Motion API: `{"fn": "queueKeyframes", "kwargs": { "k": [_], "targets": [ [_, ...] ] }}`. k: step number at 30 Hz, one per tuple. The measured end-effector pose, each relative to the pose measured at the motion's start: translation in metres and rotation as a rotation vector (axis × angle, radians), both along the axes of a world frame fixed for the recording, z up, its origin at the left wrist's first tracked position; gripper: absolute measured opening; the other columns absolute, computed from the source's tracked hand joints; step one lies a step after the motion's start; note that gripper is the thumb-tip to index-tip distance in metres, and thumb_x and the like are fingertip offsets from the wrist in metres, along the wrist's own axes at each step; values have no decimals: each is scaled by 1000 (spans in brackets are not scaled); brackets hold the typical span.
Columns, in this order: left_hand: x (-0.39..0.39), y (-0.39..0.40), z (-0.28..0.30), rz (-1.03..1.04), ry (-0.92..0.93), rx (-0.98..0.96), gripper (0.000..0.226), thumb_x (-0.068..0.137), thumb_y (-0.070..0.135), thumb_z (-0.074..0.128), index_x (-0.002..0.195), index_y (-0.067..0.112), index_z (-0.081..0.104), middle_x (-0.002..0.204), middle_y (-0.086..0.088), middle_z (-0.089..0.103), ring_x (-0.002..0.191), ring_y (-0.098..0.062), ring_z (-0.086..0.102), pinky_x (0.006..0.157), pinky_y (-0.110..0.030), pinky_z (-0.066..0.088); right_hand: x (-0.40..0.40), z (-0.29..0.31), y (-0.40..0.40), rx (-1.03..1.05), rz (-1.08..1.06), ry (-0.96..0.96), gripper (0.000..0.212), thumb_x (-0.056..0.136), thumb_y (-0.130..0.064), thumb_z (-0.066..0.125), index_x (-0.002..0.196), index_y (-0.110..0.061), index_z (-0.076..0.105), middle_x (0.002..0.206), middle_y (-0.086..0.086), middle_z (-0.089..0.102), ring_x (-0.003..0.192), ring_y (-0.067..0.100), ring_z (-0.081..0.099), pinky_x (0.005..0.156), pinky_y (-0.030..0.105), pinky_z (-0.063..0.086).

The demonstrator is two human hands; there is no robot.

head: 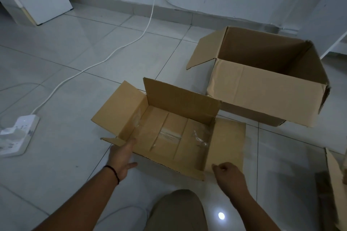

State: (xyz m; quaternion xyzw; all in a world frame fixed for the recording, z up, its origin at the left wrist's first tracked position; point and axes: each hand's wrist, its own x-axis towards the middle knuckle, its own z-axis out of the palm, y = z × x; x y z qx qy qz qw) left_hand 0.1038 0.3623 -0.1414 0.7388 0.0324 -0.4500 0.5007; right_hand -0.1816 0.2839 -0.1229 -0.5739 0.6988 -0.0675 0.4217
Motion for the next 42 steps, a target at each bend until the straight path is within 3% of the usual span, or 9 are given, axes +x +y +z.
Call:
{"fn": "queueKeyframes", "kwargs": {
  "k": [2, 6, 10, 17, 21, 24, 28, 34, 42],
  "targets": [
    [21, 0, 3, 67, -131, 107, 96, 62, 47, 77, 140, 9, 36, 139, -7, 46, 119, -29, 49, 77, -44, 54, -9, -1, -5, -153, -9, 84, 37, 90, -28, 55, 114, -1, 60, 102, 16, 67, 82, 23, 57, 73, 28, 41],
    [63, -5, 11, 91, -522, 321, 94, 69, 33, 77, 140, 0, 27, 146, -24, 32, 128, -42, 43, 100, -53, 43, -24, -7, -17, -180, -46, 163, 46, 85, -22, 61, 125, -1, 54, 119, 26, 57, 103, 35, 58, 88, 36, 45],
    [103, -12, 10, -178, -686, 461, 106, 62, 43, 76, 145, 4, 22, 150, -21, 26, 134, -40, 35, 106, -60, 34, -27, -10, -25, -54, -34, 243, 59, 83, -24, 63, 134, -3, 44, 129, 26, 49, 116, 39, 48, 96, 41, 41],
    [131, -36, -2, -331, -635, 509, 109, 62, 42, 82, 147, 9, 21, 147, -20, 28, 133, -39, 35, 108, -54, 35, -29, -12, -35, 101, -82, 179, 45, 81, -21, 64, 113, 2, 42, 112, 24, 56, 93, 36, 52, 78, 38, 43],
    [139, -45, -12, -247, -500, 315, 94, 61, 33, 85, 136, 3, 36, 133, -20, 50, 117, -38, 52, 99, -50, 46, -29, -11, -38, 141, -108, 121, 42, 83, -23, 64, 112, 0, 42, 103, 15, 51, 90, 31, 48, 77, 36, 40],
    [141, -45, -15, -217, -583, 314, 80, 58, 40, 81, 123, 4, 52, 116, -17, 62, 102, -36, 60, 91, -48, 52, -29, -13, -39, 111, -129, 124, 33, 83, -22, 63, 102, 1, 47, 101, 17, 55, 84, 29, 49, 75, 36, 41],
    [130, -42, -1, -238, -706, 290, 33, 80, 28, 67, 97, 0, 60, 99, -19, 64, 92, -37, 61, 81, -43, 52, -25, -11, -36, 42, -100, 75, 39, 87, -18, 56, 122, -2, 50, 94, 10, 54, 80, 29, 56, 74, 37, 48],
    [120, -27, 15, -408, -702, 195, 19, 84, 14, 57, 103, 14, 61, 97, -11, 65, 91, -34, 63, 86, -51, 55, -4, 10, -24, 17, -27, -102, 44, 94, -10, 43, 137, -16, 39, 79, 9, 63, 61, 26, 63, 40, 25, 49],
    [107, 9, 52, -415, -727, 191, 26, 77, 1, 43, 89, -5, 65, 82, -23, 65, 72, -33, 61, 71, -43, 55, 19, 33, 11, -136, 180, -97, 38, 96, -9, 40, 134, -11, 43, 67, -8, 53, 57, 17, 59, 60, 34, 57]
  ]
}}
